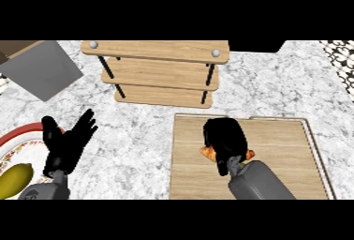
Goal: Pick the croissant from the tray and place it in the tiered shelf
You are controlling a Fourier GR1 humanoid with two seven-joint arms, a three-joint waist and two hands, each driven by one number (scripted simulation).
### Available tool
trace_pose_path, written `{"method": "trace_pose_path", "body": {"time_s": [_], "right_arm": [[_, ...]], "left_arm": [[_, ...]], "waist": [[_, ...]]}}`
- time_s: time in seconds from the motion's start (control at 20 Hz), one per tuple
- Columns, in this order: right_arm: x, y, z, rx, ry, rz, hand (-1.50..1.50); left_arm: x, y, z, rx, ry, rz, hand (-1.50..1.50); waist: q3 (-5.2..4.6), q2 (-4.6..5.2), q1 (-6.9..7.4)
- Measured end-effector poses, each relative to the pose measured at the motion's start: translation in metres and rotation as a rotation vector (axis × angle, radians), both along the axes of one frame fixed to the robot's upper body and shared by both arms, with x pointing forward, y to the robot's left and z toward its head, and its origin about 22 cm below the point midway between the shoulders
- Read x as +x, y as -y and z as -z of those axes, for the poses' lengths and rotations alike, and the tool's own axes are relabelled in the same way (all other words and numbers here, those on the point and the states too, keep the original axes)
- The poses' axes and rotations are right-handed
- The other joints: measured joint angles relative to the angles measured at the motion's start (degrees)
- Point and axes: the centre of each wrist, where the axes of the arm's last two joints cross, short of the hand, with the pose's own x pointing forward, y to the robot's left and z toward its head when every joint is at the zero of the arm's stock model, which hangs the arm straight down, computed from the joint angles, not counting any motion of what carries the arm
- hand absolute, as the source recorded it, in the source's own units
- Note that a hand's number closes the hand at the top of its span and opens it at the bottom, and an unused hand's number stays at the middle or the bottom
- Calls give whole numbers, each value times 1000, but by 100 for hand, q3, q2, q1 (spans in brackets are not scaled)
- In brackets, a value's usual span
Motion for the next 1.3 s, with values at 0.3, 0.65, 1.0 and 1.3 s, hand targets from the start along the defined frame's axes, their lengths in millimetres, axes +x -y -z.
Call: {"method": "trace_pose_path", "body": {"time_s": [0.3, 0.65, 1.0, 1.3], "right_arm": [[-27, -56, -24, 253, 29, 24, 150], [-51, -107, -92, 416, 271, 11, 150], [-54, -126, -159, 477, 489, -18, 150], [-41, -137, -217, 510, 596, 13, 150]], "left_arm": [[5, 7, 0, 7, 3, 34, 0], [7, 6, 2, 13, -17, 36, 0], [7, 0, 2, 15, -35, 10, 0], [3, 3, 4, 15, -26, 3, 0]], "waist": [[106, 87, 262], [123, 35, 257], [115, -18, 130], [118, -26, 68]]}}
